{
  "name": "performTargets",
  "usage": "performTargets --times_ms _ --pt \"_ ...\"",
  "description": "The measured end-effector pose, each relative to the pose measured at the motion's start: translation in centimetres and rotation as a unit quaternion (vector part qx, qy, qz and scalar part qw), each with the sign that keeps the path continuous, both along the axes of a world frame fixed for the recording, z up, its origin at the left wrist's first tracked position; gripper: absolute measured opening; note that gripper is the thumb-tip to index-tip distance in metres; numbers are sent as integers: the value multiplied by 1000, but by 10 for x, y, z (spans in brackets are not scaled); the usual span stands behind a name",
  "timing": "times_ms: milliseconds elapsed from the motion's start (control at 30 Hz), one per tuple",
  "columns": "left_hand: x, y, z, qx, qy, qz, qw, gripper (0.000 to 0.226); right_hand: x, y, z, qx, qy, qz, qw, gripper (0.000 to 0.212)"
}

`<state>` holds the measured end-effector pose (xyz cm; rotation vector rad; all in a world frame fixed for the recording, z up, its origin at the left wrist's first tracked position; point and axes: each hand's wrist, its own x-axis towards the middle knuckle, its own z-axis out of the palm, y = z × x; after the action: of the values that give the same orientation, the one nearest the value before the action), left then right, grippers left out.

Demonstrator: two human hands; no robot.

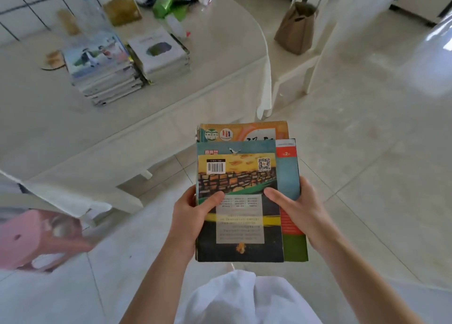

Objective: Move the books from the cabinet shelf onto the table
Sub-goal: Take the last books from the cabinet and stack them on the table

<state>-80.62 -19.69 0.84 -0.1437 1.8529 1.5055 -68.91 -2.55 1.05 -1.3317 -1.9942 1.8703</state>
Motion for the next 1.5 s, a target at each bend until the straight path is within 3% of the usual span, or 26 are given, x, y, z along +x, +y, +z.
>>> performTargets --times_ms 400,800,1167,1500 --pt "-115 69 -18 -10 -9 86 996 20 -150 86 -19 3 -10 88 996 47" --pt "-236 180 -15 -6 7 187 982 23 -320 221 -18 45 -10 246 968 56" --pt "-342 155 -26 1 67 236 969 39 -457 213 -22 47 10 327 944 65" --pt "-460 97 -37 16 136 195 971 53 -558 164 -36 50 94 301 948 75"
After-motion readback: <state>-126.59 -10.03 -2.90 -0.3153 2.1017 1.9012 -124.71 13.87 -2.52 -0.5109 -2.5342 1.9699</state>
